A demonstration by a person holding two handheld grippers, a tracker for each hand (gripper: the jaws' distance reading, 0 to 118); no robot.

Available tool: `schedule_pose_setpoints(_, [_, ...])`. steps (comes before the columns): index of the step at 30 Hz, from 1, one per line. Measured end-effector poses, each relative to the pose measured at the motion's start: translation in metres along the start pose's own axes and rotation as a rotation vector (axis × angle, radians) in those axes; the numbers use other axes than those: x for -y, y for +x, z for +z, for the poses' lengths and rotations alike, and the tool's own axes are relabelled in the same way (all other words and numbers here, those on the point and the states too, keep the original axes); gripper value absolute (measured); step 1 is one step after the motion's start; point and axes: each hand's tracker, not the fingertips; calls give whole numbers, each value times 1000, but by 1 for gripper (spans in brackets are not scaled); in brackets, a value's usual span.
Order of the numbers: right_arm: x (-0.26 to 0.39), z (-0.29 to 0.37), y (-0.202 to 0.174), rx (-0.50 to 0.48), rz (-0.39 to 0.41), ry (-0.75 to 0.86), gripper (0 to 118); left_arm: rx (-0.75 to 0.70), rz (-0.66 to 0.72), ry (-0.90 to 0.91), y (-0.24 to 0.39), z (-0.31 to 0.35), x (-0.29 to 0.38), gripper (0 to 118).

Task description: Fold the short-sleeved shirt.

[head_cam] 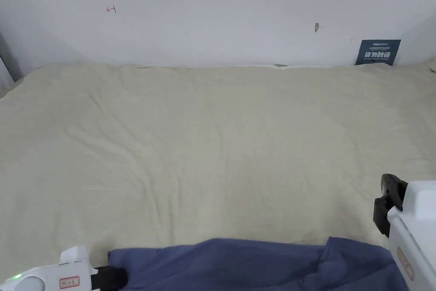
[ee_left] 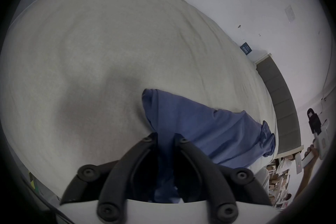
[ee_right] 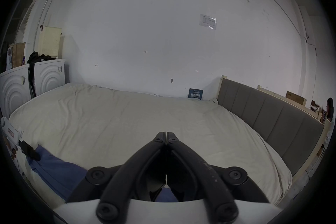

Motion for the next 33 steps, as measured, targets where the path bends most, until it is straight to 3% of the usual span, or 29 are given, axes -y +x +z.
schedule_pose_setpoints(1, [0,1,2,2,-3,1,1,5,-1,3,2,0,0,10])
schedule_pose_setpoints(5, [-2,3,7,3,-3,5,1,-35,-66,68,22,14,4,8])
schedule_pose_setpoints(10, [-10,9,11,2,-1,32,1,-6,-3,157,14,59,-11,7])
schedule_pose_setpoints(15, [-14,12,15,-7,-20,53,1,-152,-28,199,-2,99,-20,7])
schedule_pose_setpoints(19, [-13,15,16,-20,-26,58,1,-177,-10,193,-3,112,-21,7])
schedule_pose_setpoints(25, [-11,21,18,-33,-26,60,1,-126,-82,149,72,102,-14,7])
schedule_pose_setpoints(33, [-8,33,29,-22,-39,64,1,19,-205,8,175,32,2,7])
